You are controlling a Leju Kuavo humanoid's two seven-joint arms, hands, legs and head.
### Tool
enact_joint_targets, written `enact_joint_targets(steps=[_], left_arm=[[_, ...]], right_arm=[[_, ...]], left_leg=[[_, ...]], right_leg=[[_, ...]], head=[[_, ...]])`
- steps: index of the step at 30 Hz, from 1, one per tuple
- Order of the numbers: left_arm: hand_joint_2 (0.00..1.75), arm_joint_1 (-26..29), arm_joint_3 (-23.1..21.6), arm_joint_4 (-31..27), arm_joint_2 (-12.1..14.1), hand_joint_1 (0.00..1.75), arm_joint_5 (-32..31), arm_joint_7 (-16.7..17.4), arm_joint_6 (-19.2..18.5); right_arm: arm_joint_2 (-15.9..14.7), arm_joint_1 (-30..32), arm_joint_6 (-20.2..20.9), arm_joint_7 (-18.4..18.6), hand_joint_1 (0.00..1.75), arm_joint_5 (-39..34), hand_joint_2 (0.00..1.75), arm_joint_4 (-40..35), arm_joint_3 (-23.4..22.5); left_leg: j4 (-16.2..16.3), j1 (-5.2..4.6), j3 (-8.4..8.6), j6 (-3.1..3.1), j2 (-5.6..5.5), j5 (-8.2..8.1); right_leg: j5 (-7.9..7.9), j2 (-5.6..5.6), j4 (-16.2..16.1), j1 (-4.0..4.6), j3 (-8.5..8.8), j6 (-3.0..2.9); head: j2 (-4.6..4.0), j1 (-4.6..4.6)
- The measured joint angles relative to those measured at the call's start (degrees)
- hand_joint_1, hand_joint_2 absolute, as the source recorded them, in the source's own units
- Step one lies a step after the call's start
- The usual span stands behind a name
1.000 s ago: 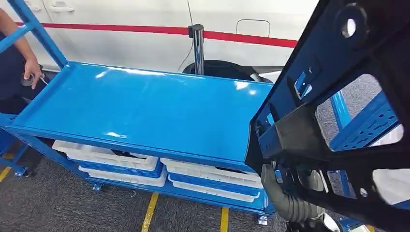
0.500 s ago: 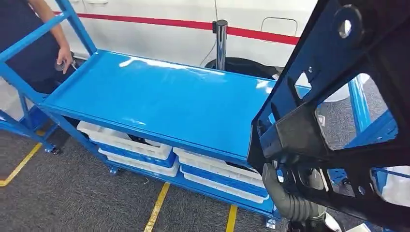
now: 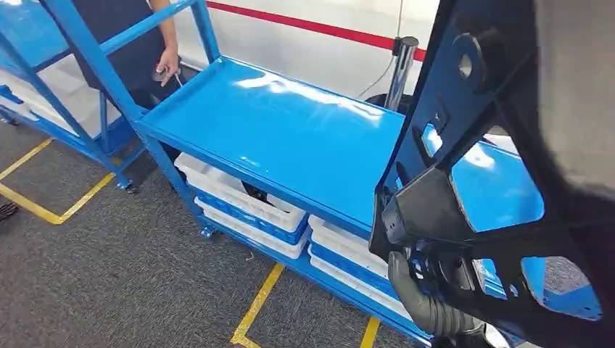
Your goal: Take the parts from the cabinet and place them on the table.
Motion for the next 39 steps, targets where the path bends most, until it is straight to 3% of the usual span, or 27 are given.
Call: enact_joint_targets(steps=[1, 2, 3, 4, 7, 8, 9, 10, 12, 13, 14, 15, 17, 18, 19, 23, 24, 25, 26, 28, 30, 33, 35, 36, 37, 38, 39], left_arm=[[0.0, 0.12, 0.0, 0.0, 0.0, 0.0, 0.48, -0.09, 0.0], [0.0, 0.17, 0.0, 0.0, 0.0, 0.0, 0.74, -0.26, 0.0], [0.0, 0.22, 0.0, 0.0, 0.0, 0.0, 1.04, -0.46, 0.02], [0.0, 0.14, 0.0, 0.0, 0.0, 0.0, 1.09, -0.63, 0.04], [0.0, 0.63, 0.0, 0.0, 0.0, 0.0, 1.05, -0.85, 0.09], [0.0, 0.79, 0.0, 0.0, 0.13, 0.0, 1.05, -0.83, 0.13], [0.0, 0.86, -0.02, 0.0, 0.04, 0.0, 0.94, -0.85, 0.2], [0.0, 0.72, -0.02, 0.0, 0.04, 0.0, 0.89, -0.85, 0.2], [0.0, 0.43, -0.09, 0.0, 0.04, 0.0, 0.61, -0.98, 0.48], [0.0, 0.4, -0.2, 0.0, 0.04, 0.0, 0.43, -1.16, 0.52], [0.0, 0.43, -0.39, 0.0, 0.04, 0.0, 0.18, -1.42, 0.7], [0.0, 0.42, -0.53, 0.0, 0.04, 0.0, -0.11, -1.83, 0.98], [0.0, 0.22, -0.92, -0.07, 0.04, 0.0, -0.16, -2.05, 1.05], [0.0, -0.01, -1.09, -0.09, 0.04, 0.0, -0.27, -2.01, 0.9], [0.0, -0.35, -1.27, -0.07, 0.04, 0.0, -0.33, -1.77, 0.74], [0.0, -0.1, -1.55, -0.13, 0.07, 0.0, -0.44, -1.53, 1.16], [0.0, 0.2, -1.62, -0.15, 0.02, 0.0, -0.07, -1.55, 1.22], [0.0, 0.05, -1.7, -0.15, 0.04, 0.0, 0.22, -1.73, 1.23], [0.0, -0.15, -1.75, -0.18, 0.0, 0.0, 0.44, -1.75, 1.09], [0.0, -0.25, -1.99, -0.24, -0.15, 0.0, 0.54, -1.77, 0.57], [0.0, -0.08, -2.27, -0.24, -0.17, 0.0, 0.61, -1.73, 0.42], [0.0, -0.06, -2.27, -0.24, -0.18, 0.0, 0.63, -1.73, 0.42], [0.0, 0.05, -2.34, -0.24, -0.18, 0.0, 0.81, -1.68, 0.42], [0.0, 0.17, -2.38, -0.24, -0.18, 0.0, 1.07, -1.66, 0.33], [0.0, 0.28, -2.45, -0.24, -0.24, 0.0, 1.16, -1.57, 0.09], [0.0, 0.46, -2.73, -0.24, -0.42, 0.0, 1.4, -1.51, -0.02], [0.0, 0.55, -2.78, -0.24, -0.44, 0.0, 1.4, -1.49, -0.02]], right_arm=[[-0.02, 0.18, 0.0, -0.02, 1.75, -0.09, 1.75, 0.0, -0.07], [-0.02, 0.35, -0.02, -0.22, 1.75, -0.33, 1.75, 0.02, -0.09], [0.0, 0.66, -0.02, -0.54, 1.75, -0.61, 1.75, 0.09, -0.09], [0.0, 0.86, -0.04, -0.98, 1.75, -0.83, 1.75, 0.22, -0.07], [0.22, 1.16, -0.22, -2.14, 1.75, -1.84, 1.75, 0.5, -0.04], [0.41, 1.15, -0.22, -2.47, 1.75, -1.99, 1.75, 0.63, -0.02], [0.44, 1.27, -0.24, -2.75, 1.75, -2.41, 1.75, 0.72, -0.02], [0.46, 1.57, -0.24, -3.1, 1.75, -2.58, 1.75, 0.83, -0.02], [0.57, 2.05, -0.26, -3.78, 1.75, -3.67, 1.75, 0.98, -0.02], [0.59, 2.3, -0.28, -3.98, 1.75, -4.15, 1.75, 1.12, -0.02], [0.66, 2.56, -0.37, -4.35, 1.75, -4.72, 1.75, 1.27, -0.02], [0.79, 2.8, -0.39, -4.74, 1.75, -5.22, 1.75, 1.42, -0.02], [1.01, 3.37, -0.52, -5.48, 1.75, -5.94, 1.75, 1.7, -0.04], [1.05, 3.71, -0.88, -6.01, 1.75, -6.38, 1.75, 1.84, -0.07], [1.11, 4.0, -0.94, -6.79, 1.75, -7.21, 1.75, 2.01, -0.15], [1.4, 4.46, -0.9, -8.15, 1.75, -9.01, 1.75, 2.91, -0.17], [1.42, 4.75, -1.01, -8.17, 1.75, -9.09, 1.75, 3.04, -0.33], [1.42, 4.74, -1.09, -8.15, 1.75, -9.31, 1.75, 3.23, -0.48], [1.42, 4.85, -1.2, -8.17, 1.75, -9.51, 1.75, 3.28, -0.68], [1.4, 5.4, -1.22, -7.93, 1.75, -9.88, 1.75, 3.61, -0.85], [1.4, 5.63, -1.23, -7.78, 1.75, -10.19, 1.75, 3.89, -0.94], [1.4, 5.63, -1.24, -7.76, 1.75, -10.21, 1.75, 3.91, -0.94], [1.4, 5.63, -1.22, -7.65, 1.75, -10.25, 1.75, 4.0, -0.98], [1.4, 5.63, -1.22, -7.41, 1.75, -10.36, 1.75, 4.11, -1.07], [1.4, 5.63, -1.16, -7.08, 1.75, -10.67, 1.75, 4.17, -1.2], [1.33, 5.65, -0.98, -6.51, 1.75, -10.99, 1.75, 4.48, -1.46], [1.35, 5.59, -0.98, -6.45, 1.75, -11.02, 1.75, 4.59, -1.51]], left_leg=[[0.16, 0.07, 0.07, -0.06, -1.0, -0.04], [0.48, 0.15, 0.08, -0.28, -1.92, -0.19], [0.98, 0.16, -0.3, -0.68, -2.64, -0.46], [1.84, -0.19, -0.87, -1.08, -3.33, -0.79], [1.41, 0.33, -1.49, -1.88, -5.19, -0.28], [1.73, 0.35, -1.79, -1.98, -5.33, -0.47], [3.23, -0.13, -2.36, -2.49, -1.42, -1.53], [6.55, -0.01, -3.98, -2.91, 0.9, -3.39], [16.42, 0.45, -8.97, -3.63, 2.77, -7.51], [19.98, 0.65, -10.83, -3.76, 3.02, -8.37], [20.56, 0.81, -11.31, -3.79, 3.08, -7.89], [18.35, 0.86, -10.38, -3.73, 3.24, -6.37], [8.09, 0.65, -5.13, -3.14, 4.88, -1.49], [2.83, 0.13, -2.24, -2.36, 8.41, 0.3], [1.78, -0.67, -1.86, -2.19, 9.68, -0.44], [1.0, -0.88, -2.14, -1.37, 6.34, -0.04], [0.37, -0.22, -1.34, -1.13, 5.44, 0.5], [0.14, -0.2, -1.21, -0.78, 4.84, 0.54], [0.19, -0.16, -1.18, -0.41, 4.06, 0.63], [0.22, -0.19, -1.1, -0.33, 2.18, 0.58], [0.26, -0.19, -0.99, -0.34, 0.78, 0.57], [0.26, -0.19, -0.98, -0.34, 0.66, 0.56], [0.29, -0.14, -0.91, -0.39, -0.01, 0.53], [0.36, -0.01, -0.82, -0.44, -0.8, 0.49], [0.63, 0.18, -0.71, -0.72, -1.76, 0.31], [2.14, 0.05, -1.74, -1.87, -3.87, -0.49], [2.05, 0.03, -1.89, -1.94, -4.3, -0.39]], right_leg=[[2.87, 0.18, -4.92, -0.17, 2.14, 0.02], [5.66, 1.33, -10.59, -0.45, 4.72, 0.09], [6.55, 4.99, -14.69, -1.01, 6.28, 0.24], [6.26, 5.28, -15.13, -0.99, 6.49, -0.02], [6.31, 2.97, -14.92, -0.34, 6.29, -0.9], [6.52, 1.83, -15.13, -0.85, 6.34, -1.36], [6.5, 1.32, -15.16, -0.77, 6.44, -1.65], [6.4, 0.46, -15.15, -0.7, 6.47, -1.98], [6.24, -1.23, -15.15, -0.54, 6.49, -2.19], [6.15, -2.06, -15.15, -0.53, 6.52, -2.24], [6.04, -2.84, -15.15, -0.53, 6.61, -2.25], [5.9, -3.59, -15.15, -0.53, 6.75, -2.18], [5.54, -5.09, -15.16, -0.46, 7.32, -1.95], [5.34, -5.69, -15.22, -0.43, 7.7, -1.78], [5.09, -6.39, -15.23, -0.06, 7.89, -1.38], [4.7, -9.05, -15.94, -0.1, 8.89, -0.29], [3.86, -6.73, -15.17, -0.51, 8.95, -0.01], [2.07, -3.26, -12.61, -0.41, 7.9, -0.18], [-0.34, -1.51, -7.98, -0.46, 5.75, -0.27], [-3.41, -0.23, 0.71, -0.2, 1.16, -0.14], [-2.68, -0.1, 2.35, -0.21, -0.36, -0.02], [-2.48, -0.1, 2.21, -0.22, -0.34, -0.01], [-1.11, -0.09, 0.72, -0.29, 0.02, 0.06], [1.0, -0.01, -2.27, -0.42, 1.1, 0.12], [4.12, 0.45, -7.64, -0.66, 3.27, 0.32], [6.06, 4.29, -14.15, -1.26, 5.72, -0.11], [6.08, 3.66, -14.1, -1.06, 5.65, -0.28]], head=[[0.0, -0.02], [0.0, 0.0], [0.0, 0.02], [0.0, 0.02], [0.0, 0.02], [0.0, 0.04], [0.0, 0.02], [0.0, -0.22], [0.02, -0.22], [0.0, -0.22], [0.0, -0.2], [0.02, -0.22], [0.0, -0.22], [0.02, -0.2], [0.0, -0.22], [0.02, -0.17], [0.0, -0.11], [0.0, -0.02], [0.0, 0.11], [0.0, 0.13], [0.0, 0.13], [0.0, 0.13], [0.0, 0.13], [0.0, 0.13], [0.0, 0.13], [0.0, 0.26], [0.0, 0.2]])
